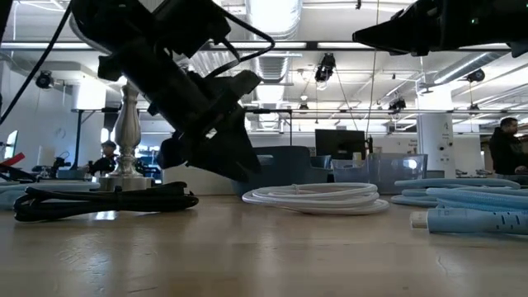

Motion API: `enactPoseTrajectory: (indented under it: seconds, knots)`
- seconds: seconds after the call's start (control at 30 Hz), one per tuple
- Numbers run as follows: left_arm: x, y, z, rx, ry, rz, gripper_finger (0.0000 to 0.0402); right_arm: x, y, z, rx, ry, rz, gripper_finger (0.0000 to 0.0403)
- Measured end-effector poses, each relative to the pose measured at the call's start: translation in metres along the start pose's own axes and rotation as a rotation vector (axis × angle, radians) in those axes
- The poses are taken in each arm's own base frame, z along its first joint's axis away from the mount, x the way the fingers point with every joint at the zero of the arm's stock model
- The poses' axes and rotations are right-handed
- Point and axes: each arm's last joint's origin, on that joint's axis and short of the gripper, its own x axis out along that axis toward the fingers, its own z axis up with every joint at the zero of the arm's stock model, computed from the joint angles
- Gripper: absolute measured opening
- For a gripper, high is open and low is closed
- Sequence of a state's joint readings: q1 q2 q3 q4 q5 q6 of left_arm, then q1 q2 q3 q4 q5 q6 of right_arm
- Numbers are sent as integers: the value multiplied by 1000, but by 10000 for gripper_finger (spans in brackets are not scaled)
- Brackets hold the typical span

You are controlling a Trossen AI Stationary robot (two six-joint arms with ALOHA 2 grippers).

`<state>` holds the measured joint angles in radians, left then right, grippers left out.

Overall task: Sort HDMI cables
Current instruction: Put the white HDMI cable into the white bin

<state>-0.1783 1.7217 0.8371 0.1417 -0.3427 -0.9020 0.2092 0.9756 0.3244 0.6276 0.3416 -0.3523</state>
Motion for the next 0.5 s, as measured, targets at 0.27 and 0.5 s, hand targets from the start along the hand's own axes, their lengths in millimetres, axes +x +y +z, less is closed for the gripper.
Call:
enactPoseTrajectory:
  seconds: [0.27,0.5]
  knots:
    - [12,3,-7,-29,-13,16,154,0,-1,2,12,-19,-6,68]
    - [23,-1,-10,-40,1,-6,154,0,-1,2,72,-19,-5,68]
